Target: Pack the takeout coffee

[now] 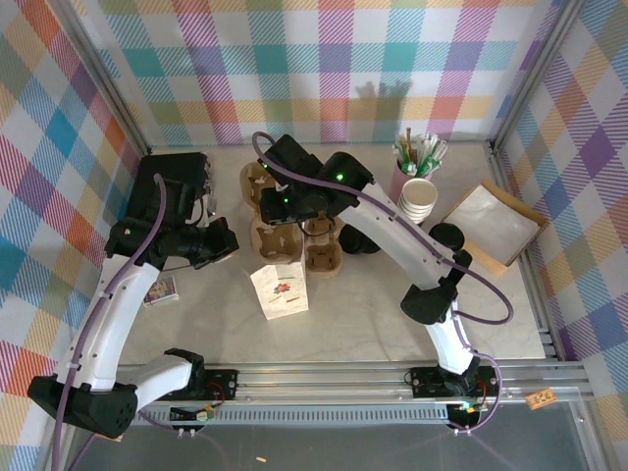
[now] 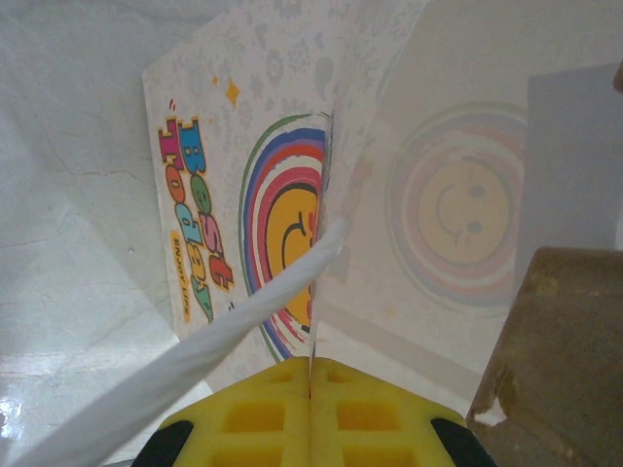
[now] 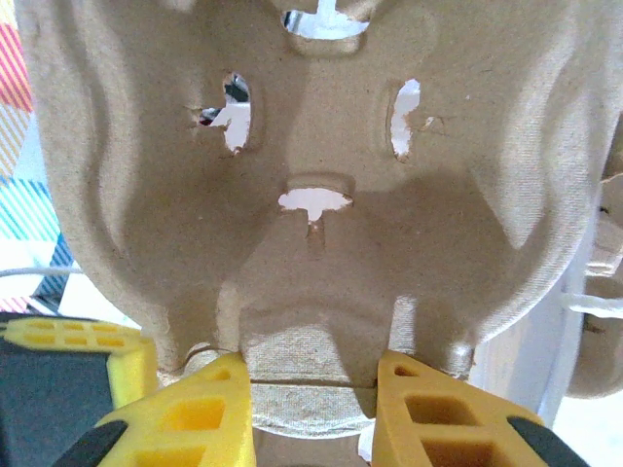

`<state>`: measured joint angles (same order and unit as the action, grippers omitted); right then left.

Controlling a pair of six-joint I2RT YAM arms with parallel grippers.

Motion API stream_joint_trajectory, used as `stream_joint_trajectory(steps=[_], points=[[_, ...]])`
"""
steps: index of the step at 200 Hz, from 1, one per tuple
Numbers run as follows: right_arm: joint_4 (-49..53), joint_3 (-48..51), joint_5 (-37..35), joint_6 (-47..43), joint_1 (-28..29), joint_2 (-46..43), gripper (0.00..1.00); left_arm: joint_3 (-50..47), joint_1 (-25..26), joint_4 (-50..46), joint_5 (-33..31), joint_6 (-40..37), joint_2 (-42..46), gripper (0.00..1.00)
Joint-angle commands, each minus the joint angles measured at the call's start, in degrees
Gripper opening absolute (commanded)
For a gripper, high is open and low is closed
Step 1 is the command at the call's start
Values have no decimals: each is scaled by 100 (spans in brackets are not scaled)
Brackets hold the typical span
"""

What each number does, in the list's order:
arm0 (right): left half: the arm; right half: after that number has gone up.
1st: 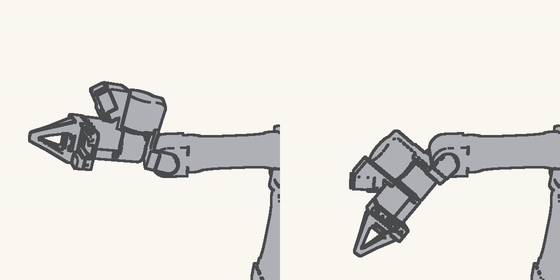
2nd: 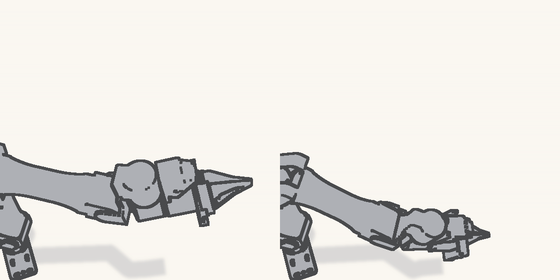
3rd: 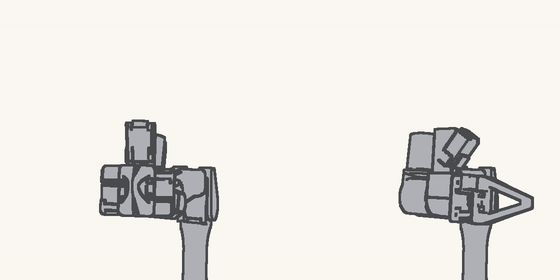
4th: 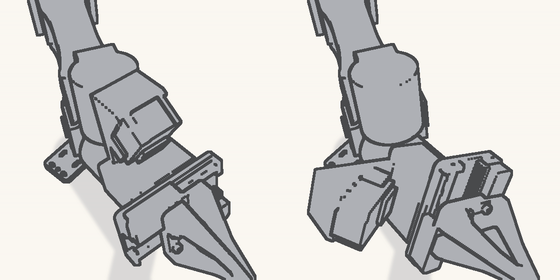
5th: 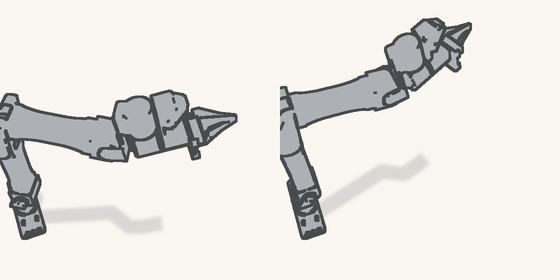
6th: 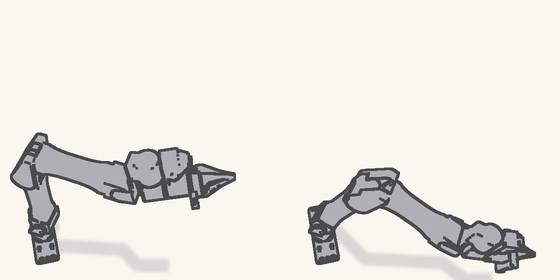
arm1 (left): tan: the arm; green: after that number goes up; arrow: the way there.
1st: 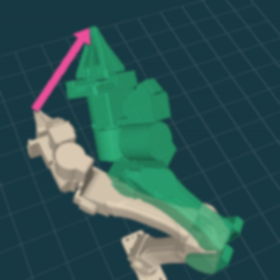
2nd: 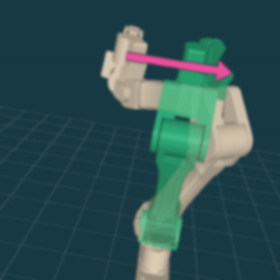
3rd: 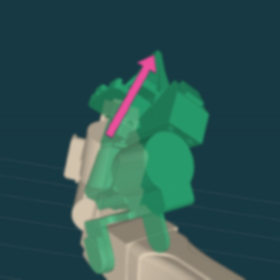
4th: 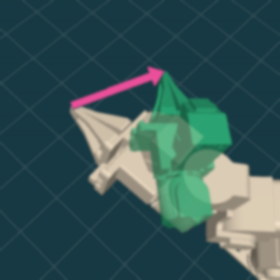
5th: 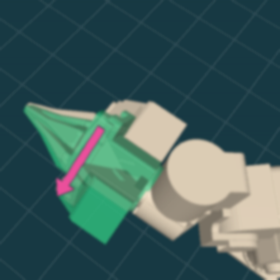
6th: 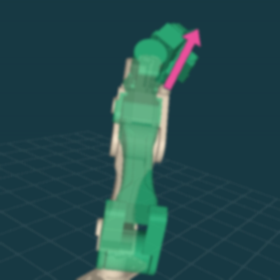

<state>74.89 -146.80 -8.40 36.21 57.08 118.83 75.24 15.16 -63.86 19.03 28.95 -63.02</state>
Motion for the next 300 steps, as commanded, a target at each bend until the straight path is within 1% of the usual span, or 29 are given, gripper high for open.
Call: stream_joint_trajectory(steps=[1, 67, 102, 136, 161, 205, 241, 300], points=[[-122, -129, -74, 198, -30, 123, 0, 9, 63, -85, 80, -92, 31, 0], [-534, -123, -20, 483, -76, 118, 0, -42, 93, -146, -2, -126, 79, 0], [-368, -120, 39, 298, -41, 166, 0, 20, 95, -163, -156, 14, 72, 0], [-101, -113, -323, -79, 168, 110, 0, 89, 97, -76, -154, 256, 73, 0], [-4, -88, -592, -361, 346, 111, 0, 153, 101, -67, -213, 286, 58, 0], [170, -94, -767, -412, 474, 102, 0, 193, 101, -136, -513, 328, 85, 0], [340, -93, -748, -365, 526, 68, 0, 136, 101, -102, -646, 387, 126, 0], [547, -60, -376, -254, 546, 201, 0, 105, 102, -79, -646, 374, 122, 0]])
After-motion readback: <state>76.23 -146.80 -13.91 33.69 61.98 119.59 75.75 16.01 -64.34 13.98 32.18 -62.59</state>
